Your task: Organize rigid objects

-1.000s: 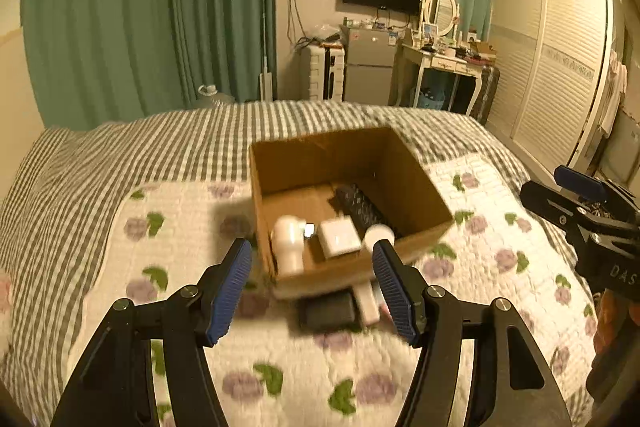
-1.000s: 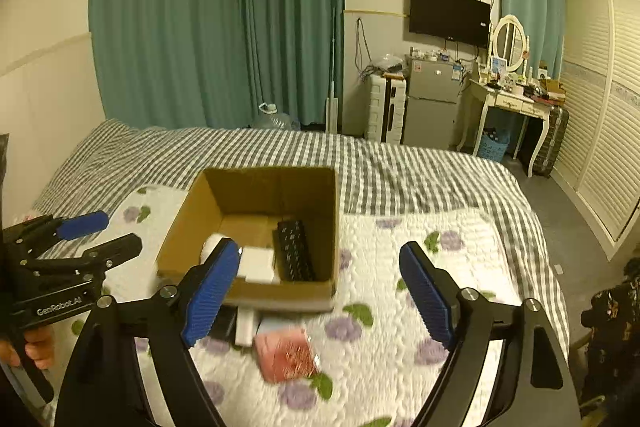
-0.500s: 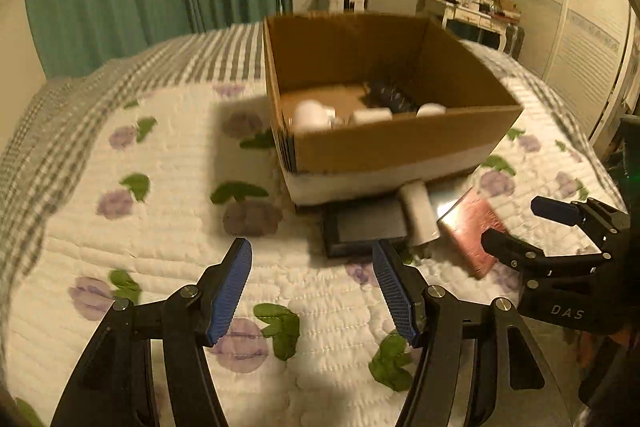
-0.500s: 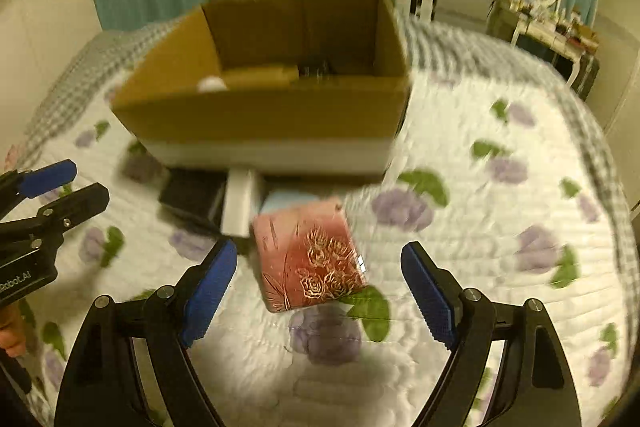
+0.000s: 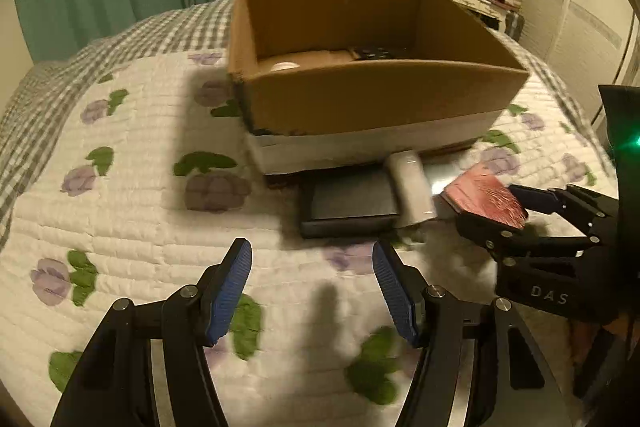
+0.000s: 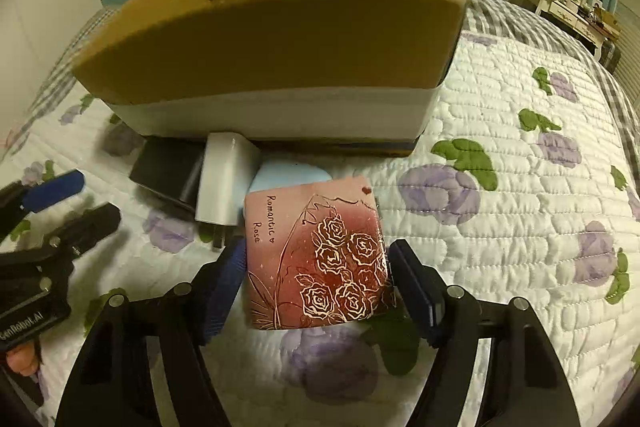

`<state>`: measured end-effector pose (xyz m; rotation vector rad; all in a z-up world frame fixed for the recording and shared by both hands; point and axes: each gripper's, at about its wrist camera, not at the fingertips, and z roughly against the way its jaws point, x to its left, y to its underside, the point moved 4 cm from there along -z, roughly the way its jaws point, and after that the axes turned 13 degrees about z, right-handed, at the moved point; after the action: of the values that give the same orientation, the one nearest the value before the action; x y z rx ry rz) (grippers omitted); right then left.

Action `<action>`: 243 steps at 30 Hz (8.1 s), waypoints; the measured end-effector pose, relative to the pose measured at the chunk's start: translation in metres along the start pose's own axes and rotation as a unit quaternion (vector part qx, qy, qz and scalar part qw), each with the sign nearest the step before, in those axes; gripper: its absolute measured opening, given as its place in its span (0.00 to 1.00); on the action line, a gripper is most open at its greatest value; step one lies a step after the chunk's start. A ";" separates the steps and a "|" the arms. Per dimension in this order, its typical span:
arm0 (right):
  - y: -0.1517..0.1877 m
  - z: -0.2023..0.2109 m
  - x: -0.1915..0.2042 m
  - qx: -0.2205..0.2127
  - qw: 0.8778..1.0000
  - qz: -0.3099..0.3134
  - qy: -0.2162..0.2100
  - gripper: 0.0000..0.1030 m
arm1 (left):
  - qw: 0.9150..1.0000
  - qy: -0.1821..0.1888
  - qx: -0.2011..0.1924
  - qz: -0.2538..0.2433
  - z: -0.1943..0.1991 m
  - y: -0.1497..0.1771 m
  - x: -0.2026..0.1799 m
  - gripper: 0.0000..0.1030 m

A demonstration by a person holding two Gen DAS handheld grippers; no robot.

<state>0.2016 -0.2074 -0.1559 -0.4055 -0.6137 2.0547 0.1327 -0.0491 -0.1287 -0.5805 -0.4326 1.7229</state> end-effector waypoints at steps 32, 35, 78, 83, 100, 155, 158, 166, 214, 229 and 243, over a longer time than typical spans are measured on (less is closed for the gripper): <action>0.005 0.033 -0.078 -0.057 0.995 -0.074 0.023 0.69 | 1.000 0.013 -0.005 -0.006 -0.024 -0.018 -0.070 0.22; 0.006 0.049 -0.071 -0.062 0.995 -0.075 0.027 0.69 | 0.999 0.029 -0.021 0.000 0.004 -0.019 -0.067 0.22; -0.084 0.062 -0.035 -0.104 0.994 -0.020 0.026 0.53 | 0.995 0.014 -0.098 -0.017 0.027 -0.125 -0.022 0.61; -0.074 0.092 -0.018 -0.097 0.994 -0.017 0.046 0.59 | 0.995 0.010 -0.102 0.002 0.073 -0.102 0.000 0.62; -0.019 0.011 0.076 -0.007 0.999 0.026 0.045 0.93 | 0.998 -0.036 -0.050 -0.008 0.036 -0.007 0.068 0.64; 0.000 0.005 -0.009 0.005 0.998 -0.037 0.055 0.83 | 0.999 0.022 0.023 -0.019 -0.040 -0.016 -0.020 0.67; -0.002 0.002 -0.005 0.013 0.998 -0.020 0.058 0.83 | 0.999 0.020 0.023 -0.018 -0.039 -0.017 -0.020 0.67; 0.002 0.005 -0.003 0.016 0.999 0.002 0.041 0.83 | 0.999 -0.007 0.041 -0.033 -0.061 -0.022 -0.028 0.70; -0.024 0.073 -0.009 -0.090 0.993 0.008 0.078 0.09 | 0.998 0.057 -0.025 -0.033 0.039 -0.004 -0.026 0.66; -0.122 0.154 -0.010 -0.175 0.981 0.037 0.071 0.09 | 0.989 0.070 -0.131 -0.027 0.104 -0.122 -0.031 0.66; -0.162 0.022 -0.033 -0.134 0.988 0.044 0.064 0.09 | 0.994 0.036 -0.088 -0.058 -0.025 -0.149 -0.026 0.66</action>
<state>0.3193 -0.1685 -0.0447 -0.7267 -0.8099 2.0147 0.2697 -0.0412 -0.0596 -0.7285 -0.5592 1.5571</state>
